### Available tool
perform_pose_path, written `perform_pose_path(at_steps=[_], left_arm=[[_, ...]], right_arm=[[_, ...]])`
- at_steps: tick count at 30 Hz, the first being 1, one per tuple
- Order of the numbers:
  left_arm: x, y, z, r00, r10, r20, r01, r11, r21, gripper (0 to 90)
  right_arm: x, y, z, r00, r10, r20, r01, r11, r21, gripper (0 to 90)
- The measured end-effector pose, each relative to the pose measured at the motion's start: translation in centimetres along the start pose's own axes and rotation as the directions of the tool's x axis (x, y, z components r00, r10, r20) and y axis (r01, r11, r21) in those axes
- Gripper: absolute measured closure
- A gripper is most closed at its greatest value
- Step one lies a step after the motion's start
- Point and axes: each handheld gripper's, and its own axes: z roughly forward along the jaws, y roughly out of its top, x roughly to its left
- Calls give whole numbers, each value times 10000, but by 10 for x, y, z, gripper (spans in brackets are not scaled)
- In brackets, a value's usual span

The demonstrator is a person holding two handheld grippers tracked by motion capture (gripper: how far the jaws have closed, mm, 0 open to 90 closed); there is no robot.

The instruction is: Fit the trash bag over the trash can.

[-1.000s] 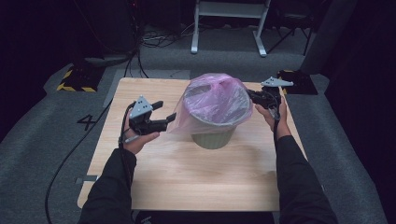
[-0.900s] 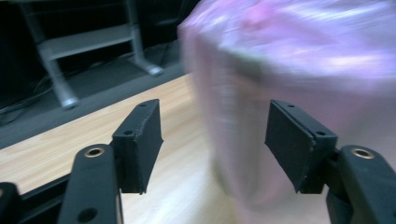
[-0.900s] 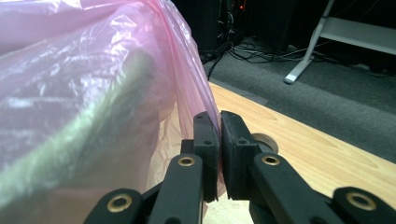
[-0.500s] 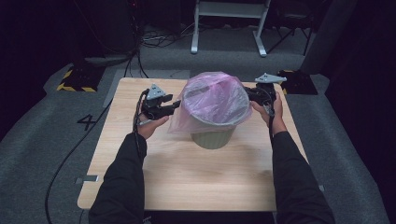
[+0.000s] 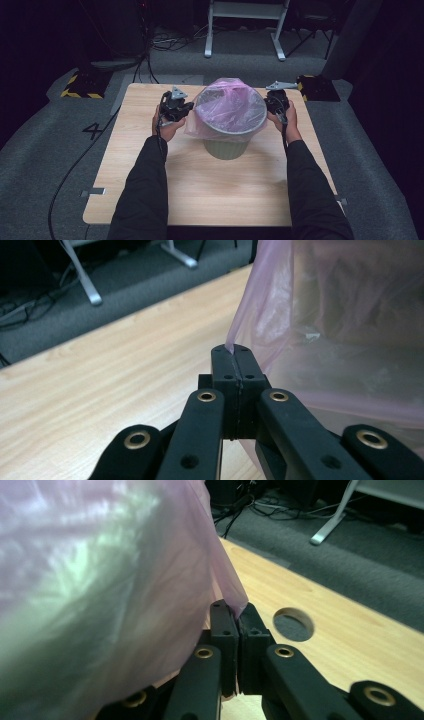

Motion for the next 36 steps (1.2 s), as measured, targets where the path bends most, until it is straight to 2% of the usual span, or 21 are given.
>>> perform_pose_path(at_steps=[3,7,9,11,12,13,14,17,20,26,27,28,29,30,31,32,34,36], left_arm=[[-2,-1,9,9996,-150,257,141,9993,355,899],[-4,-1,20,9989,-290,381,252,9949,982,899],[-5,-2,23,9980,-390,489,332,9930,1133,899],[-6,-4,27,9984,-343,440,276,9892,1443,899],[-6,-5,29,9987,-297,407,232,9884,1499,899],[-6,-8,29,9981,-432,436,362,9882,1491,899],[-5,-10,29,9980,-435,469,363,9888,1445,899],[-5,-16,26,9976,-510,463,451,9916,1216,898],[-4,-22,22,9962,-617,618,549,9927,1075,898],[-4,-36,10,9963,-540,672,483,9953,842,896],[-3,-38,6,9965,-642,541,607,9960,650,877],[-2,-38,3,9964,-694,483,668,9963,542,794],[-1,-39,-3,9956,-674,658,657,9975,272,778],[-2,-39,-7,9955,-609,730,607,9981,46,754],[-3,-39,-15,9970,-449,633,466,9986,-261,723],[-4,-39,-24,9969,-258,749,296,9983,-500,648],[-5,-39,-37,9961,-75,879,147,9966,-814,590],[-8,-40,-49,9951,104,980,3,9942,-1079,506]], right_arm=[[1,-4,6,9989,278,-384,-274,9996,120,886],[2,-6,10,9980,309,-549,-285,9986,440,886],[2,-7,12,9976,353,-603,-314,9975,640,886],[2,-9,13,9976,354,-603,-309,9968,733,886],[2,-11,14,9973,386,-623,-332,9958,855,886],[1,-12,15,9961,524,-707,-464,9954,840,886],[0,-14,14,9949,638,-780,-576,9951,802,885],[-2,-17,12,9970,495,-594,-442,9952,874,879],[-4,-22,6,9964,492,-695,-450,9971,608,877],[-7,-35,-7,9955,508,-801,-490,9985,249,871],[-8,-36,-9,9958,485,-782,-469,9987,219,865],[-8,-38,-12,9957,490,-780,-482,9988,124,837],[-9,-39,-14,9956,459,-813,-459,9989,12,820],[-10,-40,-17,9956,446,-827,-457,9989,-116,794],[-10,-40,-20,9963,420,-750,-436,9988,-205,760],[-11,-40,-25,9968,434,-665,-459,9983,-362,710],[-14,-41,-36,9971,470,-593,-508,9965,-657,624],[-16,-40,-46,9981,325,-525,-367,9959,-827,581]])
